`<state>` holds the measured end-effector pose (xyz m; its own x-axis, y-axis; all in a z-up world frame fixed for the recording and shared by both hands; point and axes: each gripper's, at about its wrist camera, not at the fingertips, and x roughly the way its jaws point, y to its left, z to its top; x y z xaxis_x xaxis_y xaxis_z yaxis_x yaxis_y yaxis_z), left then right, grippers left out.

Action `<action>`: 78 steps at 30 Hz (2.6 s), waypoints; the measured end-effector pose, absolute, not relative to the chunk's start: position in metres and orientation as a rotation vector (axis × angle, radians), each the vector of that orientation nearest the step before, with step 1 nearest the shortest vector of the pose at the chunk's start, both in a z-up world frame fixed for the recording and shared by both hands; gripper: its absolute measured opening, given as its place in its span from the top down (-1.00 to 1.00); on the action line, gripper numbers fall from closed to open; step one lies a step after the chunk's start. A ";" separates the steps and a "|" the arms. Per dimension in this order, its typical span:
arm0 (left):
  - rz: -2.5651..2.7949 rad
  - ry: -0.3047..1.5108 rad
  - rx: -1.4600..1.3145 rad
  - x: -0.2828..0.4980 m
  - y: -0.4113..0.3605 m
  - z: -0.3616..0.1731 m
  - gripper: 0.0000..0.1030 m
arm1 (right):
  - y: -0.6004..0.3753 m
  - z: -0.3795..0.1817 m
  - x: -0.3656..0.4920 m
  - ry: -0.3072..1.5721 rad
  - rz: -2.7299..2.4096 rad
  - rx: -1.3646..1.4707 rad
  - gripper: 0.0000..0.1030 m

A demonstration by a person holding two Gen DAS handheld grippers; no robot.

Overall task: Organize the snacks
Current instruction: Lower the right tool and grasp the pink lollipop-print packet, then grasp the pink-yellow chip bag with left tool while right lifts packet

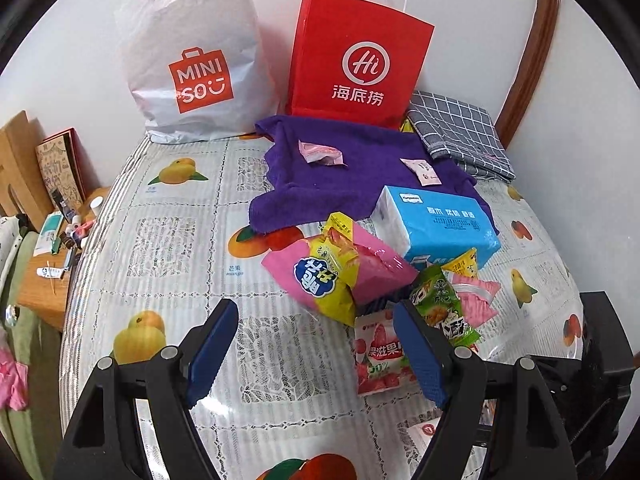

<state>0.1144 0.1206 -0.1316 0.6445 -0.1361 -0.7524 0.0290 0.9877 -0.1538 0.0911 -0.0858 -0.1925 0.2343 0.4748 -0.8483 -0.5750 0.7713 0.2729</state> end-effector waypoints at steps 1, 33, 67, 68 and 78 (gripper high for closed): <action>-0.096 0.867 -0.134 0.115 0.121 -0.132 -0.52 | -0.087 -0.192 0.089 1.123 0.720 -0.112 -0.10; -0.111 0.912 -0.225 0.129 0.124 -0.165 -0.52 | -0.116 -0.187 0.047 0.899 0.548 -0.331 0.58; -0.082 0.974 -0.386 0.216 0.106 -0.196 -0.19 | -0.213 -0.208 0.157 0.922 0.158 -0.075 0.48; -0.094 0.974 -0.392 0.216 0.107 -0.195 -0.14 | -0.214 -0.208 0.157 0.923 0.161 -0.070 0.48; -0.072 0.940 -0.350 0.196 0.114 -0.177 -0.06 | -0.218 -0.201 0.162 0.941 0.167 -0.035 0.54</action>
<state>0.1965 0.1137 -0.1770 0.5916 -0.2114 -0.7780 -0.0906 0.9414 -0.3248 0.1622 -0.2184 -0.2011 0.5774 0.1276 -0.8064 -0.1585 0.9864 0.0426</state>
